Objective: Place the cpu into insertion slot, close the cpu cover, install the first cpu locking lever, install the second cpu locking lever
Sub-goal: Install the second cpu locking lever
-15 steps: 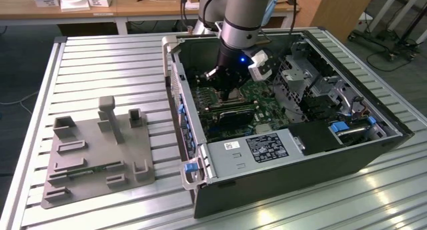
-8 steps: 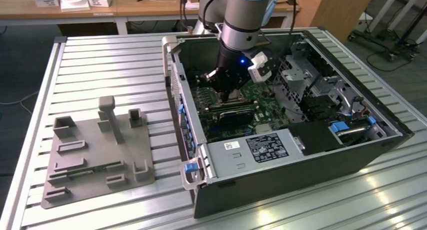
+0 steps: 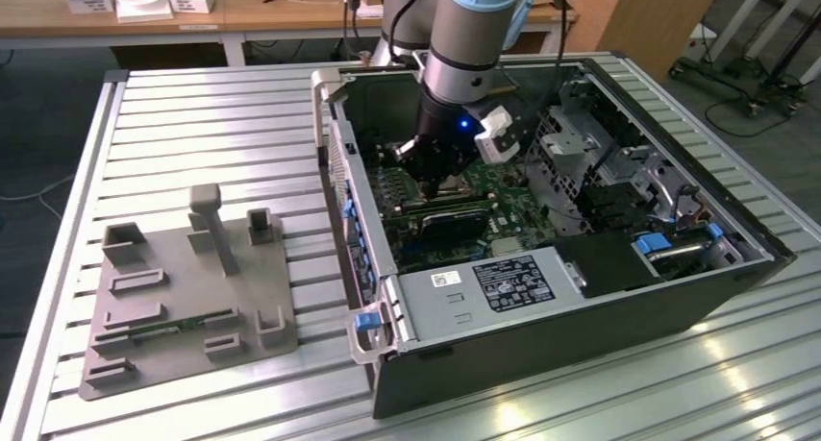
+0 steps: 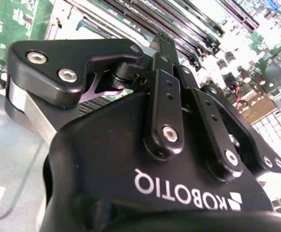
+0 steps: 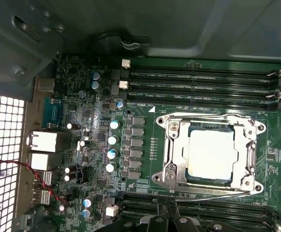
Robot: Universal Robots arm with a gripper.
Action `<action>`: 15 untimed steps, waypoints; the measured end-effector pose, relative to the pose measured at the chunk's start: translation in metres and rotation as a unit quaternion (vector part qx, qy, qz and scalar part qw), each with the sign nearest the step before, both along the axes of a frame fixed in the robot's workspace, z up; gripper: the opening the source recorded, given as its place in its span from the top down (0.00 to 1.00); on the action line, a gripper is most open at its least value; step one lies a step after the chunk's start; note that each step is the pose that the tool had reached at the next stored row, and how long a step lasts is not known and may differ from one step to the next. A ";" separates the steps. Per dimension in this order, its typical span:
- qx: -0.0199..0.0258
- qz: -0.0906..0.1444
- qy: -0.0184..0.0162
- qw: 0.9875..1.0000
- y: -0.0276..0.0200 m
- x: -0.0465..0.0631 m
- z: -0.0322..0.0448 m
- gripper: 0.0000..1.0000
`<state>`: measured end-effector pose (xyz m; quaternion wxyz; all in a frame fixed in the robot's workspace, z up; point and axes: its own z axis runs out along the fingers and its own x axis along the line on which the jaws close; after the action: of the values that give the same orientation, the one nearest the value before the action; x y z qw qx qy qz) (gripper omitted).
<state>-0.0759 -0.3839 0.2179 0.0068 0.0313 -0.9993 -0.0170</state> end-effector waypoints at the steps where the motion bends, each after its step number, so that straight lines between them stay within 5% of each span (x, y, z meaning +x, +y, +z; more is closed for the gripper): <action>1: 0.001 0.000 0.000 1.000 0.0000 0.000 -0.0008 0.90; 15: 0.010 0.000 0.000 1.000 0.0001 -0.002 -0.0105 0.90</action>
<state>-0.0783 -0.3838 0.2074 0.0063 0.0315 -0.9991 -0.0272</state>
